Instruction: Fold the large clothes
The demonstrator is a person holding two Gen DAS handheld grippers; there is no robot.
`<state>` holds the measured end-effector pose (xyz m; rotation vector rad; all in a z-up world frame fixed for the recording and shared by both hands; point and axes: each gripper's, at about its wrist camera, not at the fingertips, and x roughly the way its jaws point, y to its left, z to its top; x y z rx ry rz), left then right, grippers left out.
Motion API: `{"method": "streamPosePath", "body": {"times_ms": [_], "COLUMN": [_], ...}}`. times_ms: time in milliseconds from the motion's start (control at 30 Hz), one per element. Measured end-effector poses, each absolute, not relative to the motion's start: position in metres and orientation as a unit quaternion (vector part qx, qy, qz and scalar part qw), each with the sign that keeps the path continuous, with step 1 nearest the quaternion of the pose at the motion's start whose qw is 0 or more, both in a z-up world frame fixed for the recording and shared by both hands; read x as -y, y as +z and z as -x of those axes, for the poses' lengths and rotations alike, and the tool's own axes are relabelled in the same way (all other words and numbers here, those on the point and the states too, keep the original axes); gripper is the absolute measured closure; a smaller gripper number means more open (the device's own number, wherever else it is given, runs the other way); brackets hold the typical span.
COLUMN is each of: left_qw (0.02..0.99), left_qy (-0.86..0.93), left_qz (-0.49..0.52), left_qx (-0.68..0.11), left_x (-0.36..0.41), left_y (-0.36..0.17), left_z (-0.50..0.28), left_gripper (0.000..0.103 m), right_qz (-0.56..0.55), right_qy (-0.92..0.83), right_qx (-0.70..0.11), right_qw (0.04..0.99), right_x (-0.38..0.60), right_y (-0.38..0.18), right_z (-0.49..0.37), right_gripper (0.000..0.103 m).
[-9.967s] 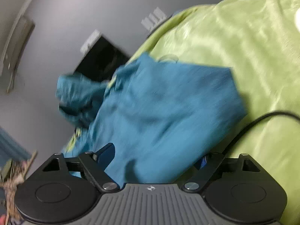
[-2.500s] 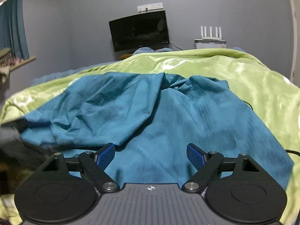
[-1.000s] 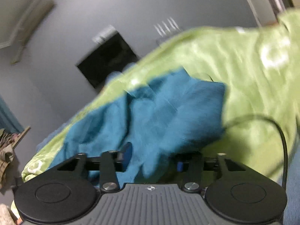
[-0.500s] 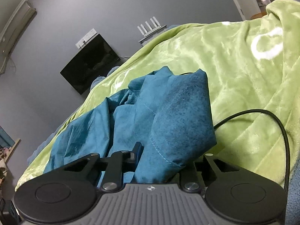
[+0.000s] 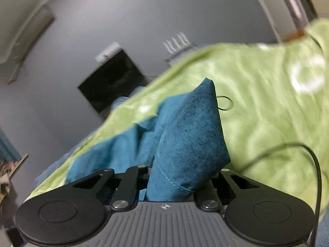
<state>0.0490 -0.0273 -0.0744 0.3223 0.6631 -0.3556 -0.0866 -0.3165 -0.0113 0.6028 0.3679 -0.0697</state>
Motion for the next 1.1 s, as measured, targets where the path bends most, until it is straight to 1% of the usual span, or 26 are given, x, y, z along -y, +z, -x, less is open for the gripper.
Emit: {"method": "streamPosePath", "body": {"times_ms": [33,100,233,367,500,667,767,867,967,1100], "left_qw": [0.915,0.912,0.908,0.909,0.916,0.917,0.907,0.893,0.870,0.860], "left_qy": [-0.168,-0.170,-0.182,-0.219,-0.236,-0.187,-0.188,-0.209,-0.235,-0.229], "left_qz": [-0.172,-0.169,-0.115,0.001,0.117,0.260,0.305,0.324,0.344,0.332], "left_qx": [-0.324,-0.332,-0.359,-0.354,-0.302,-0.237,-0.223,-0.233,-0.263,-0.313], "left_x": [0.031,0.030,0.013,-0.023,-0.082,-0.166,-0.198,-0.216,-0.223,-0.216], "left_y": [-0.079,-0.080,-0.076,-0.045,0.001,0.036,0.041,0.036,0.023,0.003], "left_z": [-0.049,-0.052,-0.060,-0.056,-0.053,-0.057,-0.057,-0.060,-0.067,-0.081], "left_gripper": [0.003,0.003,0.004,0.005,0.005,0.005,0.005,0.005,0.005,0.005], "right_qz": [-0.284,-0.258,-0.194,-0.129,-0.058,0.030,0.072,0.098,0.096,0.083], "right_qy": [-0.025,-0.005,0.030,0.068,0.113,0.185,0.230,0.264,0.292,0.321], "right_qx": [-0.174,-0.166,-0.154,-0.143,-0.133,-0.129,-0.141,-0.165,-0.189,-0.213], "right_qw": [0.942,0.952,0.968,0.979,0.983,0.974,0.960,0.945,0.932,0.919], "right_x": [0.310,0.293,0.249,0.205,0.158,0.084,0.041,0.002,-0.021,-0.037], "right_y": [-0.003,0.015,0.045,0.068,0.078,0.068,0.051,0.031,0.015,0.000], "right_z": [0.086,0.081,0.068,0.059,0.052,0.044,0.034,0.032,0.017,0.006], "right_gripper": [0.088,0.088,0.089,0.089,0.088,0.088,0.088,0.088,0.088,0.087]}}
